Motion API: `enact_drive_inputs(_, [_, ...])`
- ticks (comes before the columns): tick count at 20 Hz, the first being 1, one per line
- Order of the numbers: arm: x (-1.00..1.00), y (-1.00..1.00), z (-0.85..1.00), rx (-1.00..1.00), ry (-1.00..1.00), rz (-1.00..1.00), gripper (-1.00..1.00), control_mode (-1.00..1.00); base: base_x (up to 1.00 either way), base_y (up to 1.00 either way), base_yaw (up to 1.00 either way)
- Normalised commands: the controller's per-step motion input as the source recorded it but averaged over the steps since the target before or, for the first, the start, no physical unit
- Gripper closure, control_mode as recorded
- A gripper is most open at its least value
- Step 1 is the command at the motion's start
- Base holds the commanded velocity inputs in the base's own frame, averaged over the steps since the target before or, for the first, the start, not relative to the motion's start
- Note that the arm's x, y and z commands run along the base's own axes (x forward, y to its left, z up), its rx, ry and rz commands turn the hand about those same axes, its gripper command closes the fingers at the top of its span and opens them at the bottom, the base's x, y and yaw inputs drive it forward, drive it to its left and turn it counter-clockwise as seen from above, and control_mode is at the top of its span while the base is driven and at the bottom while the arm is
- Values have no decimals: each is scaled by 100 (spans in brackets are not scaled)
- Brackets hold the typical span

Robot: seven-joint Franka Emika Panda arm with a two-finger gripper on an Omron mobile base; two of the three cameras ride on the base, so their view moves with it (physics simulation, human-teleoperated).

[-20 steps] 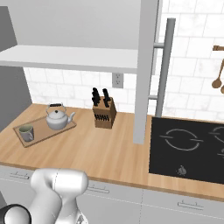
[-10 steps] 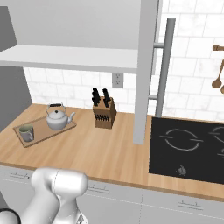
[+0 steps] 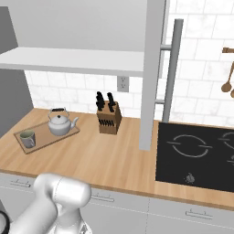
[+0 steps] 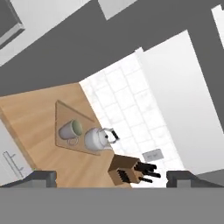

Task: Pick the kettle from the counter and place it on the tray. Then pick the mug from the cabinet and place it on the tray. Then close the cabinet doors.

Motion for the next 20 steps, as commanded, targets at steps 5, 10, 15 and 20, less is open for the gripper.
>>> enact_drive_inputs(5, [0,28,2,-14,-21,0,-100,-100,0,0,0])
enact_drive_inputs(10, [-3,22,3,-13,-21,0,-100,-100,0,0,0])
enact_drive_inputs(15, [0,22,15,-4,-2,0,-100,-100,0,0,0])
enact_drive_inputs(20, [0,26,2,-7,-2,0,-100,-100,0,0,0])
